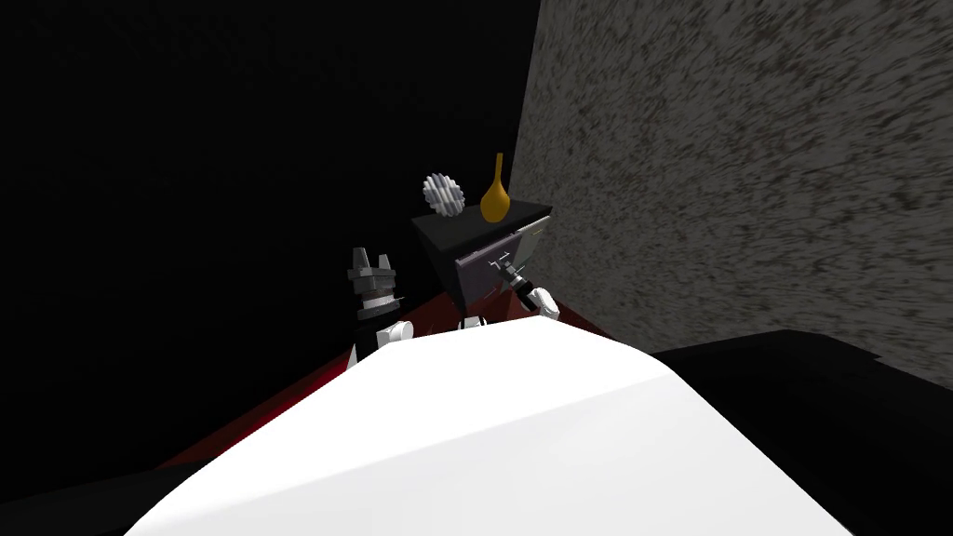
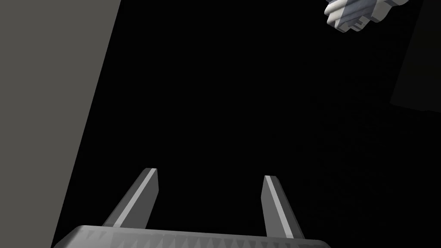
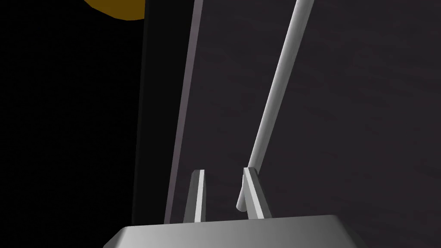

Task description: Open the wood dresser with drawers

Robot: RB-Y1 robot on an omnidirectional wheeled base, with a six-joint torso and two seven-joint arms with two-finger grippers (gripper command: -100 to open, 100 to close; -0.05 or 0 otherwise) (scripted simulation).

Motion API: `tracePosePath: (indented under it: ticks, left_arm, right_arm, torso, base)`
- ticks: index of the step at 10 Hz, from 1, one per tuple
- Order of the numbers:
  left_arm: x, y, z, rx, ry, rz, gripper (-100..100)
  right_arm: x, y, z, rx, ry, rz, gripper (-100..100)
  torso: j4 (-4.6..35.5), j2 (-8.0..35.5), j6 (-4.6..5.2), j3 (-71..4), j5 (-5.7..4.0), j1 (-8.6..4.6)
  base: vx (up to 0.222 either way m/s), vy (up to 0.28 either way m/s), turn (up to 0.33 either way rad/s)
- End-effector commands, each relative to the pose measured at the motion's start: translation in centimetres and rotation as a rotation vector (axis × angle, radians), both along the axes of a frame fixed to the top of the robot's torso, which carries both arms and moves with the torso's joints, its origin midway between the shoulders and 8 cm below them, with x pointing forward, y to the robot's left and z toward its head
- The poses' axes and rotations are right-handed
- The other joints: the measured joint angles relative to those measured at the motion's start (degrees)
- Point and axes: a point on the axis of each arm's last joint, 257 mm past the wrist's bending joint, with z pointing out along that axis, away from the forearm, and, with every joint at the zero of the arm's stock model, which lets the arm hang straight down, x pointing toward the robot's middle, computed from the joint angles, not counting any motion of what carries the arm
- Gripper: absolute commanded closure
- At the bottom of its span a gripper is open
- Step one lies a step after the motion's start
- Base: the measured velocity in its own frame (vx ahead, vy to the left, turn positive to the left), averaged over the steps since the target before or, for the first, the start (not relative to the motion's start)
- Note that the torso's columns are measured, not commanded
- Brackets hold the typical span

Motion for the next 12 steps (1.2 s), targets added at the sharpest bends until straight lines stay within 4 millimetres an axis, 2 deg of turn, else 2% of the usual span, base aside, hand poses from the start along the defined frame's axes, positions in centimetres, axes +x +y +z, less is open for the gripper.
tracePosePath:
  ticks: [1,2,12]
  left_arm:
    - [0.0,0.0,0.0,0.000,0.000,0.000,0]
    - [0.0,0.0,0.0,0.000,0.000,0.000,0]
    - [0.0,0.0,0.0,0.000,0.000,0.000,0]
  right_arm:
    - [0.0,-0.9,0.2,-0.006,-0.008,0.005,-100]
    - [-0.1,-1.0,0.3,-0.007,-0.011,0.010,-100]
    - [-1.3,-5.9,1.4,-0.013,-0.030,0.046,-100]
  torso:
    - [0.35,0.01,0.29,-0.05,0.06,-0.48]
    - [0.50,0.06,0.43,-0.04,0.03,-0.71]
    - [0.61,0.24,0.46,0.07,0.09,-0.62]
  base:
    - [0.015,0.049,-0.048]
    - [0.035,0.062,-0.042]
    - [0.044,0.073,-0.045]
